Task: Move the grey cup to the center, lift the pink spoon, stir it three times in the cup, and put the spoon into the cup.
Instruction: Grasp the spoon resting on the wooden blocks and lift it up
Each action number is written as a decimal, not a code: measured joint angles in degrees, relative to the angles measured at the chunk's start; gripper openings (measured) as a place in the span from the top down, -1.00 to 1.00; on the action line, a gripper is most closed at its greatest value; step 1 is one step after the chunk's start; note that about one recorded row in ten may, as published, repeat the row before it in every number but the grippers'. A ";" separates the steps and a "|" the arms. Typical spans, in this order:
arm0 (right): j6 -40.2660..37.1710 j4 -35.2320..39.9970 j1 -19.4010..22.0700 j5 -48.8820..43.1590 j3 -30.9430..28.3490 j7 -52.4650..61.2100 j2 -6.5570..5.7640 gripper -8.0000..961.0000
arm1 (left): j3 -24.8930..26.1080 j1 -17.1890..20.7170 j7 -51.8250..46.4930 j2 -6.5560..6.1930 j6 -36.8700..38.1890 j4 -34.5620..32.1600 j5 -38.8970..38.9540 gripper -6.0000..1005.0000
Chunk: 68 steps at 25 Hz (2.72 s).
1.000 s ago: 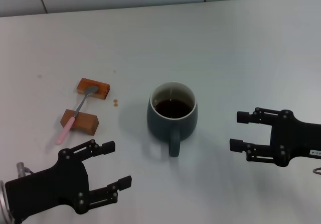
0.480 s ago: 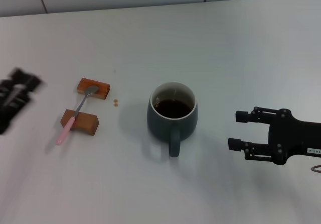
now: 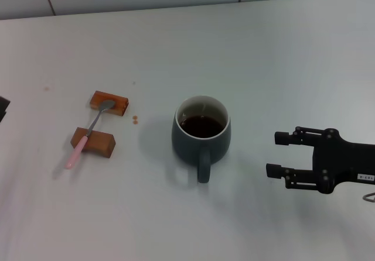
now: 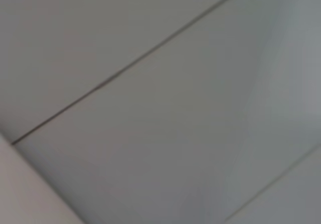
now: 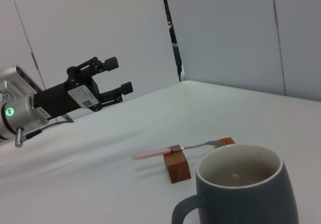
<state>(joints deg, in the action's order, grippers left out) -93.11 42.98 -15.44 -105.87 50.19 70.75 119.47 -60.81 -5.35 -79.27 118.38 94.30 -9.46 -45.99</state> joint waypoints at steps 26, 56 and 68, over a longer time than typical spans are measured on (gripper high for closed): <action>0.67 0.79 -0.07 -2.49 0.44 -0.27 -0.11 -0.55 | 0.98 -2.28 -1.15 0.57 -4.26 13.79 -0.33 -0.56; 0.20 2.12 0.15 -4.13 0.44 -0.36 -0.11 -0.54 | 0.65 -6.16 -1.69 0.79 -4.77 19.87 -2.72 -0.53; 0.21 2.10 0.23 -4.87 0.43 -0.36 -0.12 -0.55 | 0.91 -7.61 -2.18 0.80 -5.48 21.33 -4.16 -0.50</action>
<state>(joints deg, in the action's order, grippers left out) -92.90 45.08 -15.20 -110.74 50.62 70.40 119.35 -59.90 -12.96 -81.45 119.18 88.83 11.87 -50.15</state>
